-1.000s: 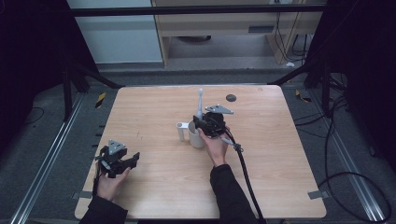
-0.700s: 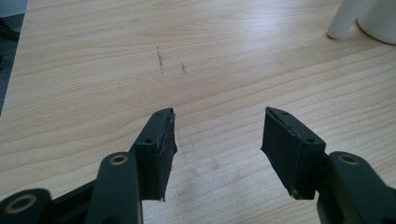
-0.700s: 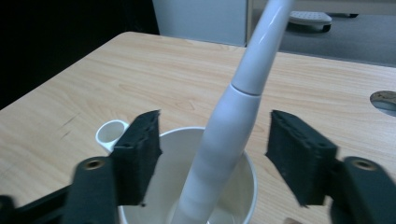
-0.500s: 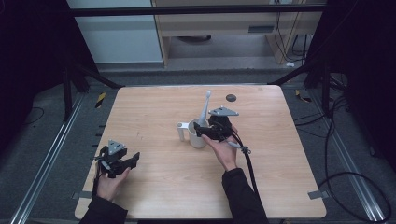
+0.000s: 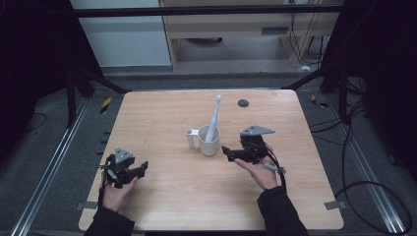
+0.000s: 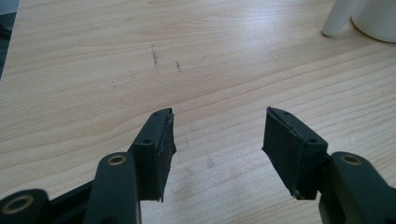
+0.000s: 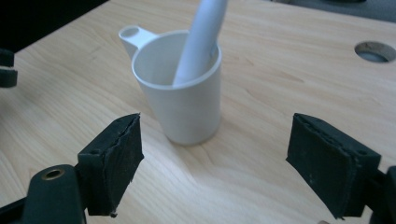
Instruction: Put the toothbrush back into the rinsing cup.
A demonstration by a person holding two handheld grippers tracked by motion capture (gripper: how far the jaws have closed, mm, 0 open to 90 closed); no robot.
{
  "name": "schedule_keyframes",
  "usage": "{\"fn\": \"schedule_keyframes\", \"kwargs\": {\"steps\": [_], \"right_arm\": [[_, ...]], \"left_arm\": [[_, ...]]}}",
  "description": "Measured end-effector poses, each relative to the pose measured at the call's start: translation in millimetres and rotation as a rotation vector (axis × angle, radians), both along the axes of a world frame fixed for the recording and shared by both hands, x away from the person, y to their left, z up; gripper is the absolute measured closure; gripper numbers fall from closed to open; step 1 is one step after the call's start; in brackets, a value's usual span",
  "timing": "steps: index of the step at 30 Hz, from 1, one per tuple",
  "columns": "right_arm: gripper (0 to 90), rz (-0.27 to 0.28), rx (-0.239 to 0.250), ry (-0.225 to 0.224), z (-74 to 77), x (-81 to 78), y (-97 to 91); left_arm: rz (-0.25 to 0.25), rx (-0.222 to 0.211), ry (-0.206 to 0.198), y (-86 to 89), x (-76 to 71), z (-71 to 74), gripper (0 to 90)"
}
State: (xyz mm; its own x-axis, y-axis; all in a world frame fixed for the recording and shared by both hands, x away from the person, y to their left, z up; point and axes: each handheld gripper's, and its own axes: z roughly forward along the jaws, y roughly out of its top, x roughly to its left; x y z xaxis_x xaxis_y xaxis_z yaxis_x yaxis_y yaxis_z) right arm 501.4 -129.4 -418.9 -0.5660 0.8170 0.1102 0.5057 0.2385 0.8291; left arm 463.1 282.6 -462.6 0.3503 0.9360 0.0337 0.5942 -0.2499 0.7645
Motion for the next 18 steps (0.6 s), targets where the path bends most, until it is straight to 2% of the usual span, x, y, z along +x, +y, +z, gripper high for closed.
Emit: {"fn": "schedule_keyframes", "kwargs": {"steps": [9,18], "right_arm": [[16.7,-0.010,-0.020,0.016,-14.5,-22.6,-36.1],[16.0,-0.050,-0.058,0.032,-33.7,-39.3,-69.8]], "left_arm": [[-0.010,0.006,0.004,-1.3,0.0,-0.9,41.9],[-0.020,0.006,0.001,-1.0,0.0,-1.2,42.0]]}}
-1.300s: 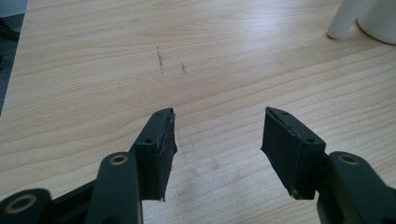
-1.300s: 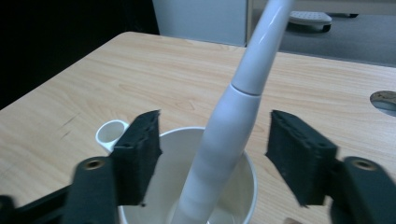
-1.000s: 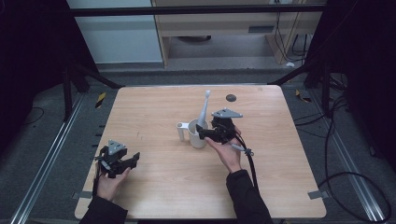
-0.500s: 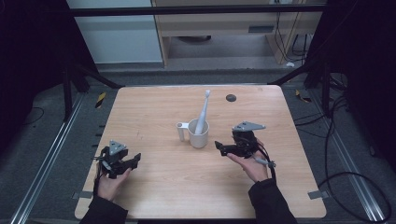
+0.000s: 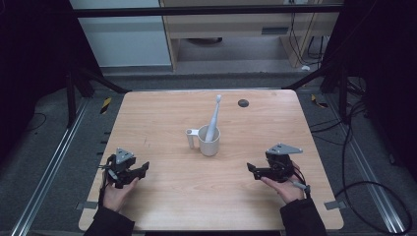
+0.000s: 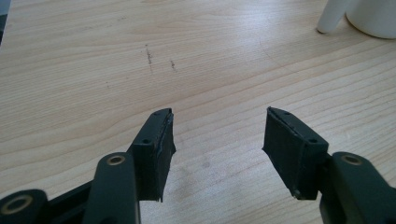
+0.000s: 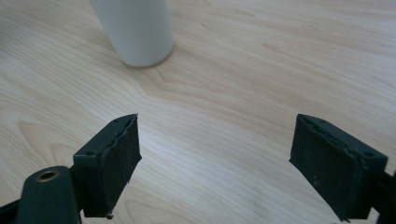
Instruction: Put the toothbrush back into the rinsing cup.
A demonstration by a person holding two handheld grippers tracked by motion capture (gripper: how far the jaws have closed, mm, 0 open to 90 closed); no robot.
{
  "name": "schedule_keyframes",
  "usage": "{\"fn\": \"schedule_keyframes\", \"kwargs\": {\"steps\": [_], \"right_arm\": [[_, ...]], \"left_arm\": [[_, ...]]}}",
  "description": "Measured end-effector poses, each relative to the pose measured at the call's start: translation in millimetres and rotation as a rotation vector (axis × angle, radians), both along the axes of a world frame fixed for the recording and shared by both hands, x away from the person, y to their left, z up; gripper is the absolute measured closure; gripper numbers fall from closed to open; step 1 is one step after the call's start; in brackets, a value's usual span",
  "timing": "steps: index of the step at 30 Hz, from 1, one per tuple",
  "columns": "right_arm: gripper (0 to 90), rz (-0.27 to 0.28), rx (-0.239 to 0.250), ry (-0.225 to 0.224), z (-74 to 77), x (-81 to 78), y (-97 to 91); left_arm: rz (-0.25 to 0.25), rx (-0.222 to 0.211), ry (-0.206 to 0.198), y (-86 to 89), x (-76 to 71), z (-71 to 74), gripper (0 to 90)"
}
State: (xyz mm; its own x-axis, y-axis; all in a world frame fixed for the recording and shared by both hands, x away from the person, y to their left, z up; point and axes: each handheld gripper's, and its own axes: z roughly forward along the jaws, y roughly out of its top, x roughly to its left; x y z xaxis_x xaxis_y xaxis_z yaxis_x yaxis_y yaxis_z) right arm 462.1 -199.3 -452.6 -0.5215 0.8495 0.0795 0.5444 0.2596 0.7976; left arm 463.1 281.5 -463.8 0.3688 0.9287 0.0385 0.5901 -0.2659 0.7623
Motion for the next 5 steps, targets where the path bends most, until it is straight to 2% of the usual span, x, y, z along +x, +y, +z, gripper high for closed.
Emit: {"fn": "schedule_keyframes", "kwargs": {"steps": [5], "right_arm": [[15.4,-0.022,-0.027,0.004,-6.2,-1.2,-9.9]], "left_arm": [[0.000,-0.001,0.003,1.0,0.8,-0.8,43.5]]}}
